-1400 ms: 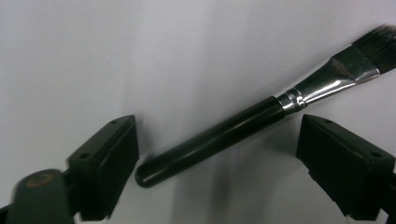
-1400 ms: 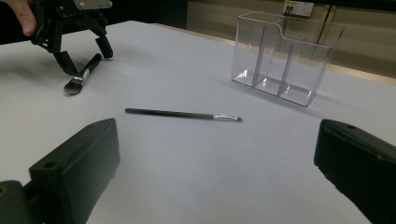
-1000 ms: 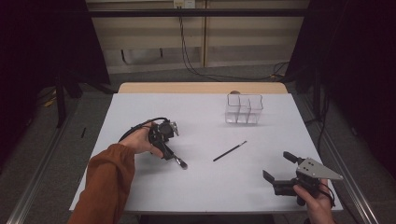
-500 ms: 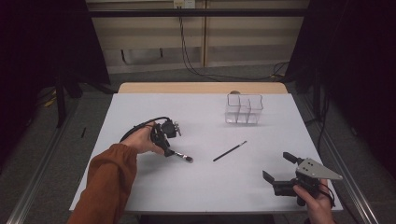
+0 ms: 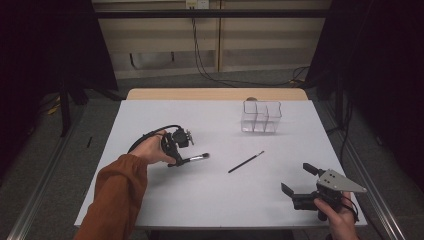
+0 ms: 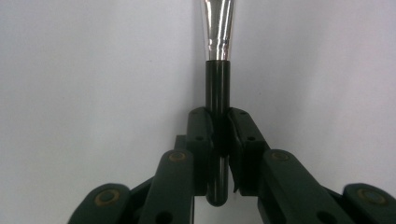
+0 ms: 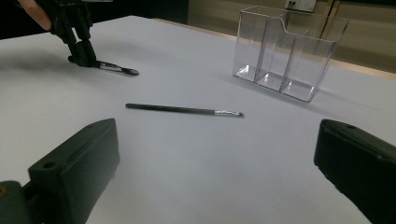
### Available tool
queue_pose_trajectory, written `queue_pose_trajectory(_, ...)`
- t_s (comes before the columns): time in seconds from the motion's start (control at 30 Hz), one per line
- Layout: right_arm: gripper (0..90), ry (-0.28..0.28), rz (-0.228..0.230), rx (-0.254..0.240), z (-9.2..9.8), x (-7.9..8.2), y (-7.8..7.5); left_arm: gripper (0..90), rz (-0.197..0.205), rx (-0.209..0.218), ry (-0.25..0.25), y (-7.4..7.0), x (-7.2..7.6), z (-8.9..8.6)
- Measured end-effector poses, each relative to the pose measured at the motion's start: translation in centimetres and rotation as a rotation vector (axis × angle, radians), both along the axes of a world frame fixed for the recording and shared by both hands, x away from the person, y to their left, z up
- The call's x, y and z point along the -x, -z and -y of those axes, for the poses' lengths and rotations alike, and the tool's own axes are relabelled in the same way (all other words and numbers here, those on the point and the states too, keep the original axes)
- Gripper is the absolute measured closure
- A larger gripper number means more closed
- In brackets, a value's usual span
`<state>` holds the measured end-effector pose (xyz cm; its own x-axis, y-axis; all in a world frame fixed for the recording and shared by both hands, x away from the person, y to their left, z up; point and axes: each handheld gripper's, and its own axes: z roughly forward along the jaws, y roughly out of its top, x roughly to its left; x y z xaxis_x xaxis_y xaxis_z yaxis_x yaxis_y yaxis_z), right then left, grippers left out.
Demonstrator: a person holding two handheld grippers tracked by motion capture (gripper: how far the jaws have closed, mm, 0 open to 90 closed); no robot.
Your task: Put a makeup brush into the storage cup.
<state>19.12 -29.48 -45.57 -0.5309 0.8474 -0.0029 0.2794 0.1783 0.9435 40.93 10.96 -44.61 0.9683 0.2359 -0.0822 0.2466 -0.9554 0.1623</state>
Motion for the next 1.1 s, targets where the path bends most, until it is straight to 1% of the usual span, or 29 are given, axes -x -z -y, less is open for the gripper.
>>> queue_pose_trajectory(0.13,0.0,-0.001,-0.002,0.001,0.0,0.0,0.0,79.7,-0.029,0.031,-0.03,0.0,-0.3,-0.4)
queue_pose_trajectory(0.17,0.0,0.0,-0.002,0.0,0.0,0.0,0.0,79.7,-0.027,0.035,-0.038,0.0,-0.3,-0.5)
queue_pose_trajectory(0.23,0.0,0.0,-0.002,0.0,0.0,0.0,0.0,79.8,-0.041,0.042,-0.042,-0.1,-0.4,-0.6)
queue_pose_trajectory(0.27,0.0,0.0,-0.001,0.0,0.0,0.0,0.0,79.9,-0.036,0.042,-0.05,-0.1,-0.3,-0.6)
queue_pose_trajectory(0.37,0.0,0.002,-0.002,-0.001,0.0,0.0,0.0,79.9,-0.027,0.059,-0.052,0.0,-0.3,-0.8)
queue_pose_trajectory(0.4,0.0,0.002,-0.001,-0.001,0.0,0.0,0.0,79.9,-0.034,0.064,-0.055,-0.1,-0.3,-0.9)
queue_pose_trajectory(0.5,0.0,0.006,-0.001,-0.001,0.1,-0.1,0.0,79.9,-0.035,0.09,-0.071,0.0,-0.3,-1.3)
queue_pose_trajectory(0.57,0.0,0.005,-0.001,-0.001,0.1,-0.1,0.0,79.9,-0.035,0.098,-0.081,-0.1,-0.2,-1.5)
queue_pose_trajectory(0.6,0.0,0.005,-0.001,-0.001,0.1,-0.1,0.0,79.9,-0.032,0.109,-0.087,-0.1,-0.2,-1.6)
queue_pose_trajectory(0.67,0.0,0.004,-0.002,-0.001,0.0,-0.1,0.0,79.9,-0.039,0.133,-0.098,-0.3,-0.2,-1.9)
queue_pose_trajectory(0.7,0.0,0.003,-0.003,-0.001,0.0,-0.1,0.0,79.9,-0.035,0.142,-0.099,-0.5,-0.3,-2.0)
queue_pose_trajectory(0.73,0.0,0.004,-0.002,0.0,0.0,-0.1,0.0,79.9,-0.029,0.155,-0.112,-0.6,-0.3,-2.2)
queue_pose_trajectory(0.77,0.0,0.005,-0.003,-0.001,0.0,-0.1,0.0,79.9,-0.01,0.165,-0.124,-0.7,-0.3,-2.3)
queue_pose_trajectory(0.83,0.0,0.005,-0.003,0.0,0.0,-0.1,0.0,79.9,-0.001,0.184,-0.139,-0.9,-0.3,-2.5)
queue_pose_trajectory(0.87,0.0,0.005,-0.003,-0.001,0.0,-0.1,0.0,80.0,0.008,0.206,-0.155,-1.1,-0.4,-2.6)
queue_pose_trajectory(0.9,0.0,0.003,-0.003,-0.001,0.0,-0.1,0.0,80.0,0.007,0.222,-0.16,-1.2,-0.4,-2.7)
queue_pose_trajectory(0.97,0.0,0.002,-0.002,0.0,0.0,-0.1,0.0,80.0,0.018,0.26,-0.176,-1.5,-0.4,-3.1)
queue_pose_trajectory(1.03,0.0,0.004,-0.002,-0.002,0.0,-0.1,0.0,79.9,0.014,0.268,-0.177,-1.6,-0.5,-3.2)
queue_pose_trajectory(1.07,0.0,0.004,-0.002,-0.001,0.1,-0.1,0.0,80.0,0.009,0.298,-0.202,-1.6,-0.4,-3.5)
queue_pose_trajectory(1.1,0.0,0.004,-0.002,-0.001,0.0,-0.1,0.0,80.0,0.005,0.302,-0.195,-1.6,-0.4,-3.6)
